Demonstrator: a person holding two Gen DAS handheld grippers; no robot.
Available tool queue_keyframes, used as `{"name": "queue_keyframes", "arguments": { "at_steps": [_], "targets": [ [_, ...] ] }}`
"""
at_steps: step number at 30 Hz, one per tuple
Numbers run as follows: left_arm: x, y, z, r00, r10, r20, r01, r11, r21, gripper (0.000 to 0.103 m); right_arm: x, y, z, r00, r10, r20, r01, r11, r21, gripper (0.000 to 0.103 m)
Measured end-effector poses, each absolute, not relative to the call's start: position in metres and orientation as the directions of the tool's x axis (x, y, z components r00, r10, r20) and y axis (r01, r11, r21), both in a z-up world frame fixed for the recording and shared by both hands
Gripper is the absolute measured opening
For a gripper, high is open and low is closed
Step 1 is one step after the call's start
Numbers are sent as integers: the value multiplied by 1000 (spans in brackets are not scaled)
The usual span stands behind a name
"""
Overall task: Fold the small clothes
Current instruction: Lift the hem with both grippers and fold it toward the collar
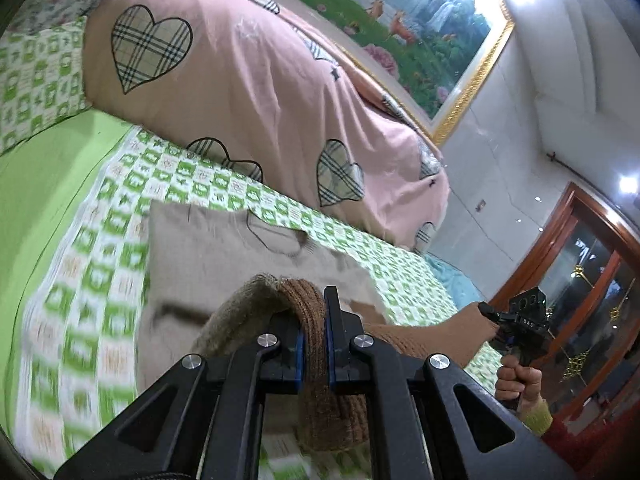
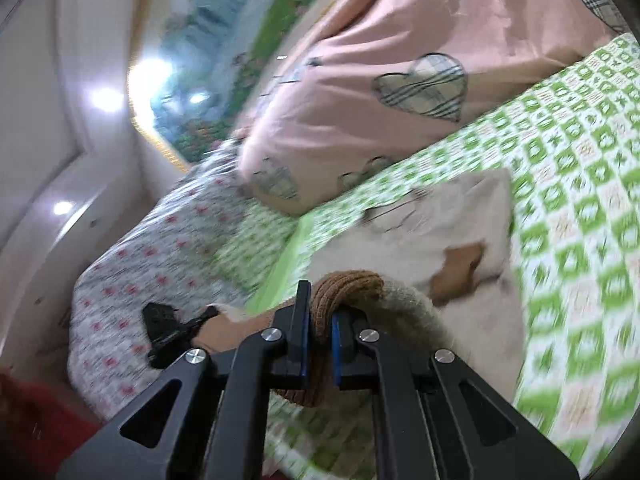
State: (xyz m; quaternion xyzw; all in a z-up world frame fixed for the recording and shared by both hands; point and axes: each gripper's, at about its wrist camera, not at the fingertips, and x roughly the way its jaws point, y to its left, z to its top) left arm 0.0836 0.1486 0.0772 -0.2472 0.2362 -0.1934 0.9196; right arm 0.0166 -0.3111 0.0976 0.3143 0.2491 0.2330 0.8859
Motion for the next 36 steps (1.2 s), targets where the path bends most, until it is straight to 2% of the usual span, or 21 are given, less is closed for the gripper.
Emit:
{"name": "queue_keyframes", "arguments": {
  "at_steps": [4, 11, 17, 20, 26, 28, 29, 30, 32, 34, 36],
  "targets": [
    [139, 158, 69, 799, -460, -387, 191, 805, -562, 6, 77, -320, 95, 777, 509, -370, -174, 738, 652, 10],
    [205, 171, 48, 786, -421, -453, 114, 819, -562, 6, 151, -336, 83, 767, 476, -430, -108, 757, 644, 9],
    [250, 184, 15, 758, -390, -523, 40, 827, -560, 7, 206, -353, 43, 740, 450, -500, -25, 761, 648, 9],
    [273, 181, -6, 730, -342, -592, -14, 858, -513, 8, 224, -356, 26, 733, 432, -525, 10, 766, 643, 10],
    [290, 177, -29, 666, -311, -679, -74, 877, -474, 20, 243, -359, -8, 684, 381, -622, 123, 781, 613, 13],
    [272, 178, -22, 682, -308, -664, -72, 875, -479, 42, 233, -365, -5, 697, 374, -612, 137, 768, 626, 18],
    [260, 177, -18, 692, -303, -655, -63, 878, -474, 47, 226, -367, 0, 710, 366, -601, 136, 767, 627, 25],
    [245, 174, -13, 701, -297, -648, -51, 886, -460, 53, 212, -370, 10, 736, 338, -587, 132, 779, 614, 37],
    [225, 165, -8, 697, -316, -644, -24, 887, -461, 53, 194, -370, 25, 769, 306, -562, 111, 801, 588, 45],
    [209, 146, -9, 661, -385, -644, 29, 871, -491, 53, 176, -357, 40, 782, 325, -532, 43, 823, 566, 45],
    [204, 115, -14, 603, -441, -665, 90, 866, -492, 53, 171, -327, 48, 742, 392, -543, -72, 853, 517, 45]
  ]
}}
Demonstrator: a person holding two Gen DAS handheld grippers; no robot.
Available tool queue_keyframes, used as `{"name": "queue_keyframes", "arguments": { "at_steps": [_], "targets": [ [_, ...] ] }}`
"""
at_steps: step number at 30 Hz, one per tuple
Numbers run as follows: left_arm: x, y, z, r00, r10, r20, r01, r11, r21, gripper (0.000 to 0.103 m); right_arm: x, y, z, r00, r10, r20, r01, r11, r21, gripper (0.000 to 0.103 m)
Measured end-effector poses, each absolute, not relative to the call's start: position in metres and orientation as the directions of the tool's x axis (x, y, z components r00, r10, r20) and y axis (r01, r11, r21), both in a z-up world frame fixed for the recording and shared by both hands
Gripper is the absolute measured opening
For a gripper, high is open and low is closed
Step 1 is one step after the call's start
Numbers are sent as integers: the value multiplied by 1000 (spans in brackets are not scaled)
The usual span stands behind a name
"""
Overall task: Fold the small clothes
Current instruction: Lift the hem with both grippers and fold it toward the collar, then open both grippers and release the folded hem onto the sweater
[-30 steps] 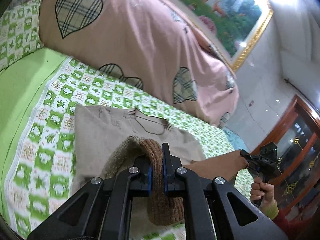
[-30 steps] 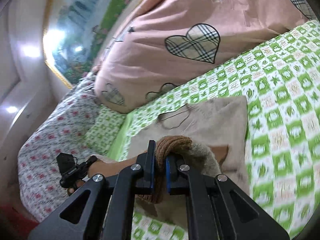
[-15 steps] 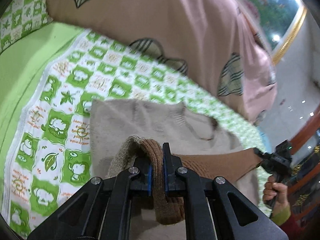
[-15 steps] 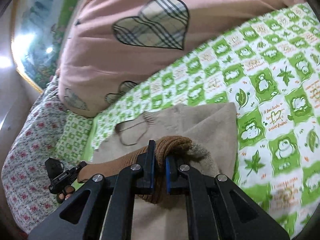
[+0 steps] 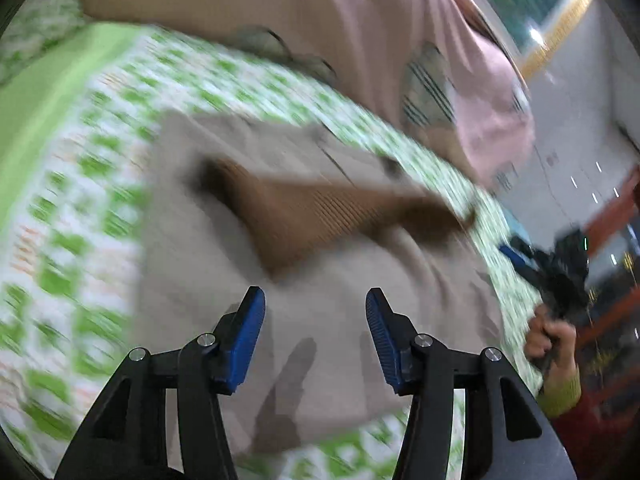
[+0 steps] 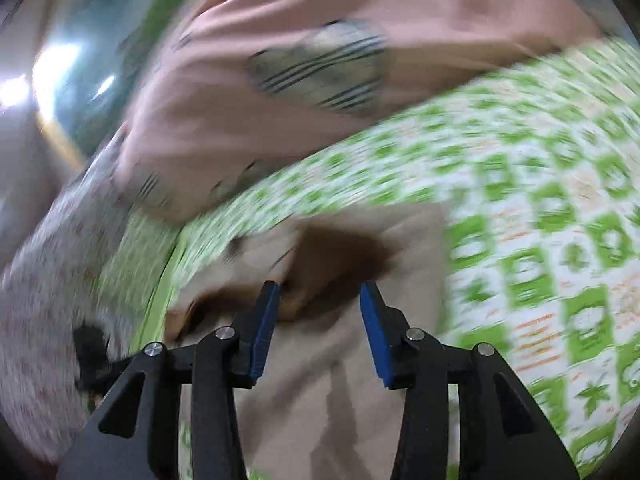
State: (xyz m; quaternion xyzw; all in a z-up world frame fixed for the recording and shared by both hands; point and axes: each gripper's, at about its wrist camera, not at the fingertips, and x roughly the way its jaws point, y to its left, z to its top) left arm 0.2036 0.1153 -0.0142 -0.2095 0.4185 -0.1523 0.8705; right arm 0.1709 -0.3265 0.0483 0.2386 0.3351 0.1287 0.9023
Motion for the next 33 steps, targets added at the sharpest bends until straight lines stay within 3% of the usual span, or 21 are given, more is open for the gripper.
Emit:
{"name": "queue_keyframes", "arguments": {
  "at_steps": [5, 9, 11, 13, 18, 20, 22, 27, 31, 33],
  "targets": [
    [232, 47, -23, 498, -476, -725, 233, 879, -417, 53, 197, -236, 35, 518, 495, -698, -333, 868, 369, 45],
    [274, 20, -37, 404, -425, -810, 319, 896, -310, 52, 236, -199, 5, 354, 464, -812, -431, 852, 299, 45],
    [290, 25, -36, 414, -407, -814, 339, 899, -277, 37, 259, -197, -5, 335, 417, -845, -428, 866, 258, 44],
    [308, 46, -32, 422, -400, -814, 318, 906, -281, 19, 287, -210, -9, 369, 375, -850, -388, 894, 226, 41],
    [330, 128, -29, 541, -316, -779, 107, 945, -309, 14, 325, -288, 1, 553, 326, -767, -75, 936, 344, 30],
    [326, 164, -36, 585, -318, -746, 8, 922, -386, 22, 321, -317, 3, 616, 274, -738, 42, 925, 378, 30],
    [316, 184, -42, 611, -336, -717, -36, 893, -449, 14, 309, -346, -1, 657, 316, -684, 103, 861, 498, 29],
    [281, 200, -38, 663, -302, -685, -109, 866, -488, 15, 267, -339, 22, 699, 279, -659, 78, 886, 458, 32],
    [233, 192, -20, 694, -245, -677, -138, 877, -460, 41, 214, -323, 34, 717, 298, -630, 40, 885, 464, 37],
    [201, 181, -15, 705, -241, -667, -139, 875, -464, 49, 188, -314, 35, 722, 304, -621, 43, 877, 479, 41]
  ]
}}
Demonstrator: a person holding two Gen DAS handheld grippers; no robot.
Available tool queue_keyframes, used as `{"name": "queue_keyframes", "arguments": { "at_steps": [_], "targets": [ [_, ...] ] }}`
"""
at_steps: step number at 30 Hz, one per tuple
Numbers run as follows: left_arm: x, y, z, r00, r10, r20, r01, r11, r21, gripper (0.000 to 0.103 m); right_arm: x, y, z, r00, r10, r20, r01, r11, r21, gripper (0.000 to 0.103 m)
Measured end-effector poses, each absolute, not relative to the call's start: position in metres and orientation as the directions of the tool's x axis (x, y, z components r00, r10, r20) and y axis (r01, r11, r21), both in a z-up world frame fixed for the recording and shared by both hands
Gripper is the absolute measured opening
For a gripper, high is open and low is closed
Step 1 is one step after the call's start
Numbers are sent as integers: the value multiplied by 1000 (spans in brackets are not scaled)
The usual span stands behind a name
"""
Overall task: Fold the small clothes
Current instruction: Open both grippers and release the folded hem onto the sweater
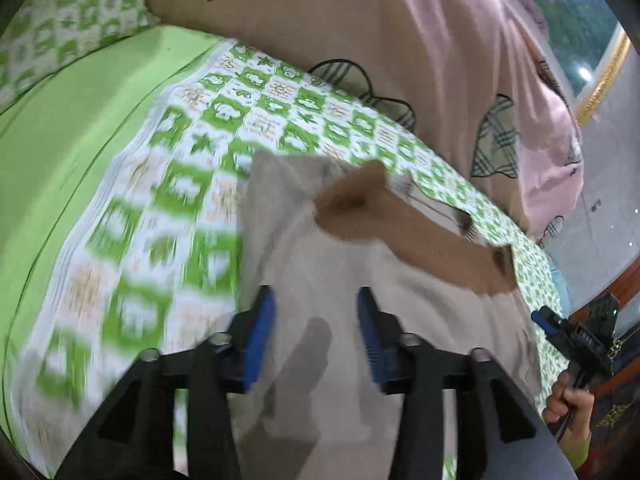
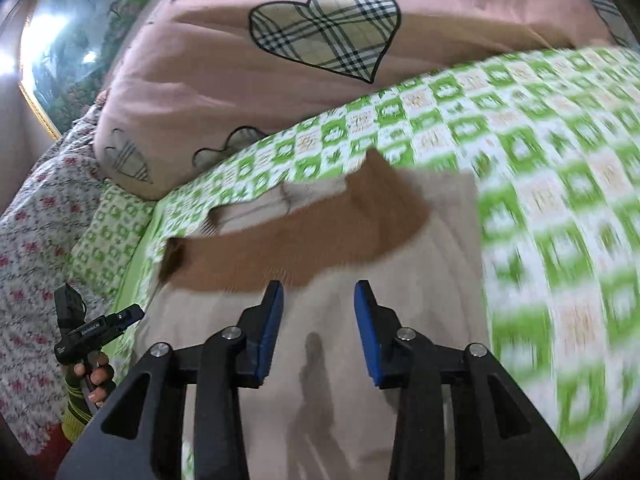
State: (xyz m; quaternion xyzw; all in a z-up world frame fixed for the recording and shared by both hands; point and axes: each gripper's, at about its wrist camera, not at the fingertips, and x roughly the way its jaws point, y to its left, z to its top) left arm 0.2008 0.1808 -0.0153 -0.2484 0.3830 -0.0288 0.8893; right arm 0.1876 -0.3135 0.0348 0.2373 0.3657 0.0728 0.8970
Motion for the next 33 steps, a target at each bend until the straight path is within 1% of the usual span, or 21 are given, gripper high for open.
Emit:
{"name": "queue_keyframes", "arguments": {
  "at_steps": [5, 8, 15, 17, 19, 22, 27, 30, 33],
  "targets": [
    [135, 153, -22, 703, -294, -648, -134, 840, -526, 50, 130, -300, 23, 721, 337, -606, 59, 841, 538, 42],
    [102, 142, -32, 697, -321, -641, -149, 810, -568, 51, 101, -294, 12, 711, 346, -612, 78, 827, 557, 42],
    [49, 136, -50, 694, -328, -641, -201, 766, -610, 53, 65, -284, 4, 701, 351, -621, 104, 811, 575, 43],
    [45, 135, -52, 695, -324, -642, -210, 763, -612, 53, 62, -281, 5, 699, 351, -623, 100, 814, 572, 43],
    [43, 133, -53, 694, -327, -642, -215, 757, -618, 56, 58, -277, 5, 697, 355, -623, 96, 814, 572, 43],
    [44, 129, -54, 696, -330, -638, -216, 751, -624, 59, 55, -270, 4, 689, 366, -626, 91, 813, 575, 44],
    [49, 124, -59, 694, -340, -635, -229, 732, -642, 64, 52, -260, 1, 677, 378, -632, 80, 816, 573, 48],
    [57, 123, -62, 702, -347, -622, -241, 706, -666, 70, 51, -256, 0, 673, 388, -630, 74, 812, 579, 50],
    [68, 125, -64, 721, -345, -601, -246, 683, -687, 78, 53, -253, -1, 669, 395, -630, 71, 810, 582, 52]
  ]
}}
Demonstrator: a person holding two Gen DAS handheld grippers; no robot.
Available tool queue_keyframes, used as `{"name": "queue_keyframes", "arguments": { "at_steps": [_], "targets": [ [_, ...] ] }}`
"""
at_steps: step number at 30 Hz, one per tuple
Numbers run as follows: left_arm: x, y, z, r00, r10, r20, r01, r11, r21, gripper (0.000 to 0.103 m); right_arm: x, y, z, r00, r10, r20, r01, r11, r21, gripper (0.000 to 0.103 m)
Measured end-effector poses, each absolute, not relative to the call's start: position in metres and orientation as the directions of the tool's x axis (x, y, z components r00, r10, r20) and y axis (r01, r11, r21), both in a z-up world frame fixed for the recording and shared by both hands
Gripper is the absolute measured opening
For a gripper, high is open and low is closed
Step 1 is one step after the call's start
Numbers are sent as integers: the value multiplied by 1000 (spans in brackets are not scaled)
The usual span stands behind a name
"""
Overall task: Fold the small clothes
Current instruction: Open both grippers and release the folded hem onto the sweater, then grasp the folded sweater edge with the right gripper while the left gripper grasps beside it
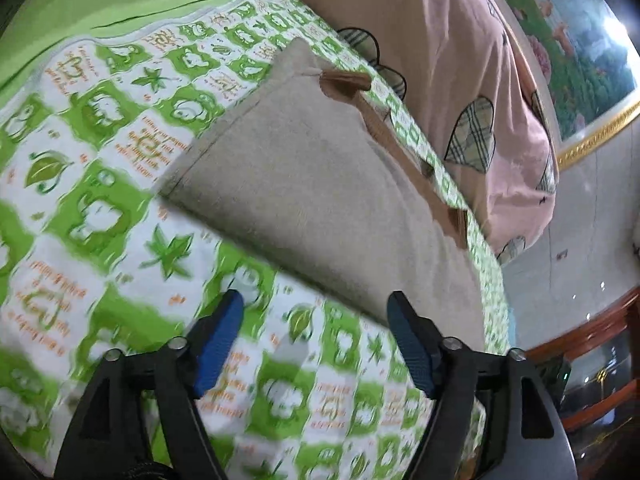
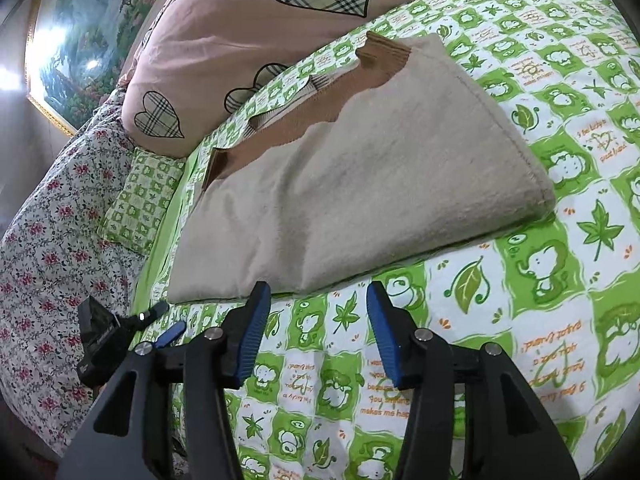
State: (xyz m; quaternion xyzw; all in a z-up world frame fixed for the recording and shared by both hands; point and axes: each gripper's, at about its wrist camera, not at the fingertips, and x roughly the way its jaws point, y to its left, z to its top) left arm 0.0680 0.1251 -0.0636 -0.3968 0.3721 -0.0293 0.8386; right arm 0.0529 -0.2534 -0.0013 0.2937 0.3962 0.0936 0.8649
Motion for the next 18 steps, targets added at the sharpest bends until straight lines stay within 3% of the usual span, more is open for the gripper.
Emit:
{"name": "queue_keyframes", "arguments": {
  "at_steps": [8, 11, 12, 13, 16, 18],
  "targets": [
    [113, 147, -66, 778, -252, -576, -318, 633, -706, 78, 55, -248, 4, 670, 416, -615, 49, 801, 596, 53],
    [130, 154, -63, 783, -203, -588, -358, 625, -693, 70, 59, -251, 6, 672, 425, -606, 40, 797, 603, 53],
    [137, 154, -62, 779, -186, -599, -371, 634, -678, 51, 61, -252, 7, 671, 429, -605, 37, 796, 605, 53],
    [146, 152, -62, 766, -187, -616, -375, 649, -662, 21, 64, -254, 8, 670, 431, -605, 35, 795, 606, 53],
    [165, 140, -49, 759, -189, -624, -344, 698, -629, 6, 72, -260, 10, 675, 433, -598, 31, 793, 608, 53],
    [168, 119, -26, 782, -185, -595, -272, 758, -593, 7, 77, -266, 13, 681, 432, -591, 29, 791, 612, 53]
  ]
}}
